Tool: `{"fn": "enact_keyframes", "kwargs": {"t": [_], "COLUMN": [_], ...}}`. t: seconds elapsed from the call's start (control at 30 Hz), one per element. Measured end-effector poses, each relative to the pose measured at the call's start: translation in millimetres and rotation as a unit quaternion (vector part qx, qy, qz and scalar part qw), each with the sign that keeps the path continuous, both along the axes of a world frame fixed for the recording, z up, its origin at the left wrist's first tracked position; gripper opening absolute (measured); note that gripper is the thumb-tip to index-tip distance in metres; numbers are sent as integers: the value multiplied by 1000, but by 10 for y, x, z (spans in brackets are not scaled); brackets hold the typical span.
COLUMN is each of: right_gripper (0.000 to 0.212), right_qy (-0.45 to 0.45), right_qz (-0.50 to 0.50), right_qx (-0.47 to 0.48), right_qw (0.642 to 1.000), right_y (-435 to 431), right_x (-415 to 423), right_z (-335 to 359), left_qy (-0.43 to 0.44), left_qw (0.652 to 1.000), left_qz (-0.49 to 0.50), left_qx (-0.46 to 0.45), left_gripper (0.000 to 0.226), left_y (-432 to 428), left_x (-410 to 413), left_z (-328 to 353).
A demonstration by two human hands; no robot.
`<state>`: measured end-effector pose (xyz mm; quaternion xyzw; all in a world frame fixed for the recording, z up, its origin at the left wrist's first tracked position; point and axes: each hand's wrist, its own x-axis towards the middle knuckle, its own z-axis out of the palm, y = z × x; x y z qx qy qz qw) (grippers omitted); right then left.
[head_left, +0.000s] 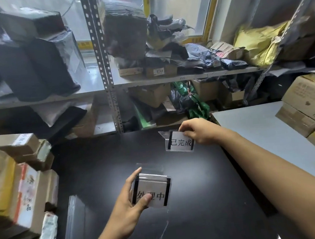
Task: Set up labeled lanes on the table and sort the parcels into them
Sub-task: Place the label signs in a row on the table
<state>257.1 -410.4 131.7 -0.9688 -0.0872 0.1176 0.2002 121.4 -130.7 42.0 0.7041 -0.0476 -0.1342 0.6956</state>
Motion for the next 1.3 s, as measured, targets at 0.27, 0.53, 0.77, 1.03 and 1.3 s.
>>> {"fn": "enact_keyframes", "kwargs": {"t": [0.27, 0.53, 0.77, 1.03, 1.3], "right_gripper": [23, 31, 40, 45, 33], "right_qy": [32, 38, 41, 68, -61], "right_qz": [-76, -80, -73, -100, -98], "right_qx": [-88, -109, -128, -117, 148], "right_qw": [993, 990, 988, 986, 982], "right_y": [-885, -1166, -1298, -1374, -716], "right_x": [900, 1394, 1583, 1655, 1444], "right_z": [-1089, -2182, -2627, -2765, -1675], "left_qy": [11, -10, 26, 13, -26], "left_qw": [1000, 1000, 998, 998, 998], "left_qz": [11, 17, 56, 50, 52], "left_qx": [21, 21, -31, -33, -23], "left_gripper": [36, 29, 30, 30, 25], "left_y": [-654, -1143, -1211, -1244, -1224], "left_x": [830, 1514, 1585, 1542, 1467], "left_z": [-174, -421, -711, -801, -453]}}
